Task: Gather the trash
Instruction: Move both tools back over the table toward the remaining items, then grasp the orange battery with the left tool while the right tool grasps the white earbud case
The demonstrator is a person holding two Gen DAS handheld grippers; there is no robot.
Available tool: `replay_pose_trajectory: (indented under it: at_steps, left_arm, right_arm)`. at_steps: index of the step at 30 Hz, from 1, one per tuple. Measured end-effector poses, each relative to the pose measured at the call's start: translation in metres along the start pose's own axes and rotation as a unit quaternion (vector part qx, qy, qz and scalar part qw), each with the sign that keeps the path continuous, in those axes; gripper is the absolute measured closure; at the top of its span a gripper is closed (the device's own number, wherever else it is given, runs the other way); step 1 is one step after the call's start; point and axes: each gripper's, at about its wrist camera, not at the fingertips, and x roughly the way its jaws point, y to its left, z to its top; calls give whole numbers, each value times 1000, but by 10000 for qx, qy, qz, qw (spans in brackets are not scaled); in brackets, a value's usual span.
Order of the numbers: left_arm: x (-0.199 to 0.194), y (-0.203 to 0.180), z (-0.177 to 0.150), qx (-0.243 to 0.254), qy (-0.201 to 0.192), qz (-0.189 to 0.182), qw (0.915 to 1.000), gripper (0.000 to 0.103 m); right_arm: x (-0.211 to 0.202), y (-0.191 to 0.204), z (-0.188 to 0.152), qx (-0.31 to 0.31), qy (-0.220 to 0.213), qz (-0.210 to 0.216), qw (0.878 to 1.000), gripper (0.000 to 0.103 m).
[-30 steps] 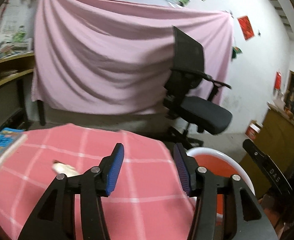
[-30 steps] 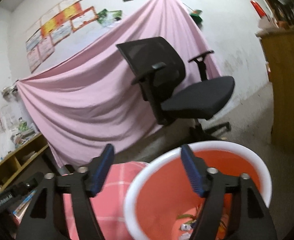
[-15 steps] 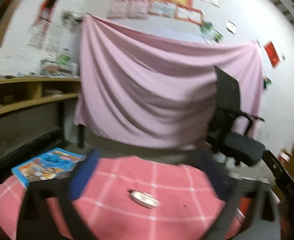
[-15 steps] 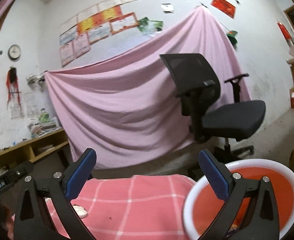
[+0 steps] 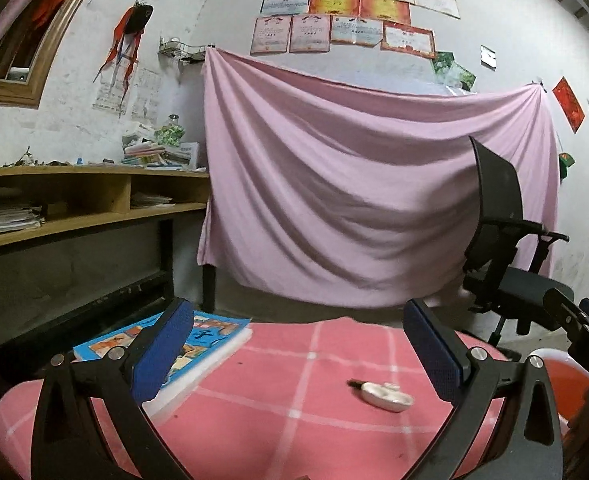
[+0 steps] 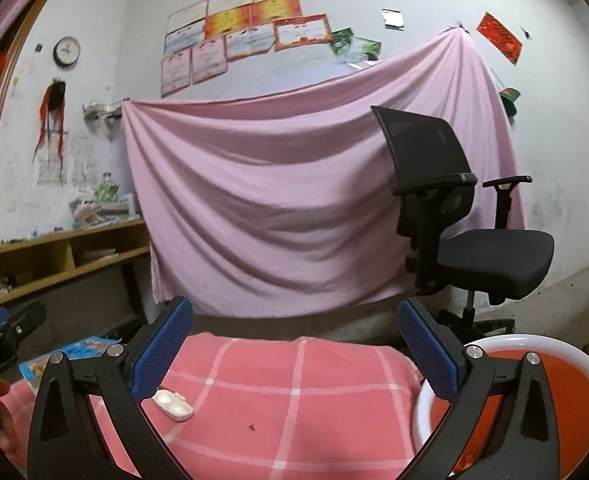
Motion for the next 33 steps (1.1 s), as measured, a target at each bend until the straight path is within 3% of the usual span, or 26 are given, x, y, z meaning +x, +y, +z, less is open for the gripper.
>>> replay_pose_trajectory:
  at_steps: [6, 14, 19, 26, 29, 32, 33]
  left_arm:
    - [15, 14, -6, 22, 334, 168, 9993, 1]
    - [34, 37, -16, -369, 983, 262, 9941, 1]
    - [47, 48, -19, -560, 1431, 497, 9869, 1]
    - [60, 65, -25, -846, 1949, 571, 9755, 1]
    - [62, 65, -26, -849, 2065, 468, 9736, 1]
    - [63, 64, -26, -806, 2151, 385, 9725, 1]
    - [63, 63, -26, -784, 2184, 355, 9721, 1]
  right_arm:
    - [17, 17, -10, -226, 457, 207, 9985, 0]
    - [43, 30, -20, -288, 1184, 480, 9914, 0]
    - [78, 46, -38, -484, 2299, 664, 9697, 0]
    - [91, 67, -52, -708, 2796, 1252, 9493, 1]
    - [97, 81, -58, -953, 3031, 1476, 9366, 15]
    - [105, 92, -66, -1167, 3288, 1551, 9242, 39]
    - [107, 95, -69, -1212, 3368, 1588, 9201, 51]
